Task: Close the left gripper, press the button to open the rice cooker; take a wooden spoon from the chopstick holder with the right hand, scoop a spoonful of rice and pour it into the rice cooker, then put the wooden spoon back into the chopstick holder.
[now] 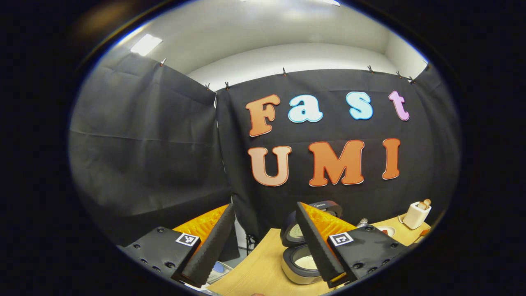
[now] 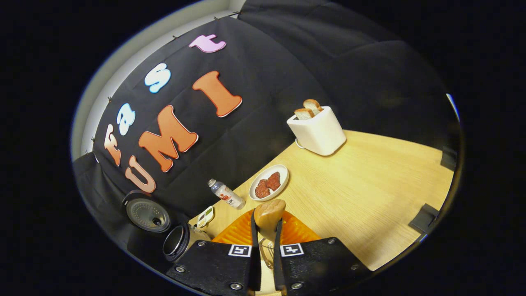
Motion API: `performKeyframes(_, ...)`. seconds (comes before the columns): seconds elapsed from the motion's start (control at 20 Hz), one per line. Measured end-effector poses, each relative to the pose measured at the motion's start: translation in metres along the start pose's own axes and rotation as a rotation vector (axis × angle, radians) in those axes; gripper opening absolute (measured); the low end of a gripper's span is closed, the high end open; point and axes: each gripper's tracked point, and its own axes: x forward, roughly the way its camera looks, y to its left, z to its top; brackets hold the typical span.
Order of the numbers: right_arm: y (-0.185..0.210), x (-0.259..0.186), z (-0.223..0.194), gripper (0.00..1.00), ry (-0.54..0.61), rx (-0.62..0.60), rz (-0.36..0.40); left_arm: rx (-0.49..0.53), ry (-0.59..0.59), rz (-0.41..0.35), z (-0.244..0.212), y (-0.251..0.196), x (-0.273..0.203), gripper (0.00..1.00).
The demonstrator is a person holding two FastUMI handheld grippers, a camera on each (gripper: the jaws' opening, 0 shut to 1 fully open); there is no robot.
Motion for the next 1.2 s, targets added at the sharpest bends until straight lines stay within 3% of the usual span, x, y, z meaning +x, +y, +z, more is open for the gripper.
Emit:
performKeyframes(0.25, 0.054, -0.032, 0.036, 0.11, -0.104, -0.120, 0.016, 0.031, 0.003, -0.052, 0.005, 0.010, 0.012, 0.99)
performKeyframes(0.45, 0.108, -0.050, 0.025, 0.11, -0.114, -0.140, 0.098, 0.001, 0.006, -0.082, 0.006, 0.016, 0.010, 0.98)
performKeyframes(0.6, 0.135, -0.050, -0.005, 0.11, -0.097, -0.218, 0.143, -0.007, 0.009, -0.064, 0.003, 0.030, 0.005, 0.98)
performKeyframes(0.95, 0.135, -0.022, -0.080, 0.11, 0.005, -0.385, 0.125, 0.024, 0.029, -0.029, -0.002, 0.042, -0.005, 1.00)
performKeyframes(1.2, 0.132, -0.005, -0.104, 0.11, -0.017, -0.509, 0.115, 0.032, 0.040, -0.029, -0.003, 0.043, -0.011, 1.00)
